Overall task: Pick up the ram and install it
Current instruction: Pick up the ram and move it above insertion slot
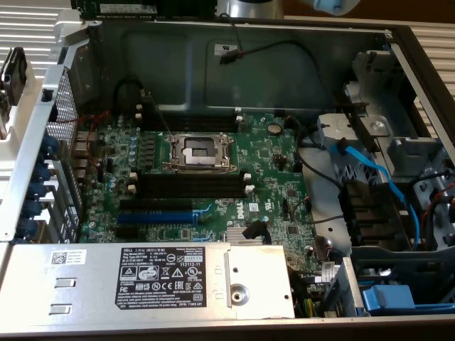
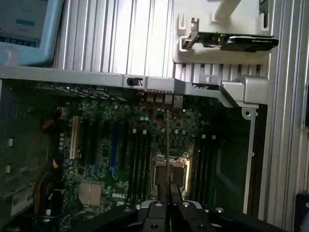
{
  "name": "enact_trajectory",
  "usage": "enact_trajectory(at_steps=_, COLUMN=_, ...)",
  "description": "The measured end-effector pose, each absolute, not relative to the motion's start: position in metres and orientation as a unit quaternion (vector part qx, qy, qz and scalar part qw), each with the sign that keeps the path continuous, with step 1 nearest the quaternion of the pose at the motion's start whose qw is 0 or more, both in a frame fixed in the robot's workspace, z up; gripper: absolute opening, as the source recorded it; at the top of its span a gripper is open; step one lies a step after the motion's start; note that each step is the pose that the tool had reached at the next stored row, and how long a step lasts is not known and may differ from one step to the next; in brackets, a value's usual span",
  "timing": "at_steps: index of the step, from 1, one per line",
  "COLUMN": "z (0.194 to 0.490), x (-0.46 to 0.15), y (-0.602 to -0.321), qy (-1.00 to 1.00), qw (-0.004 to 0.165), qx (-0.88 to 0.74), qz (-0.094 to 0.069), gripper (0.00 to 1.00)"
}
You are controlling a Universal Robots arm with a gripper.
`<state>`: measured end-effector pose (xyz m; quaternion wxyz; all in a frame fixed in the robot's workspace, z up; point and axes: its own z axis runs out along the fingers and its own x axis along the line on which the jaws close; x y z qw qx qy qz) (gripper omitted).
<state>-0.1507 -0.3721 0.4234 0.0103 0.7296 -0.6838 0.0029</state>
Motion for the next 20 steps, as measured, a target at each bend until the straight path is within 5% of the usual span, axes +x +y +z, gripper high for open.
enact_trajectory(at_steps=9, z=0.419, x=-0.148, y=-0.379, qy=-0.686, qw=-0.008, qx=0.727, qz=0.022, gripper=0.13)
enact_trajectory(at_steps=20, z=0.412, x=-0.145, y=-0.38, qy=-0.703, qw=-0.021, qx=0.71, qz=0.026, gripper=0.13)
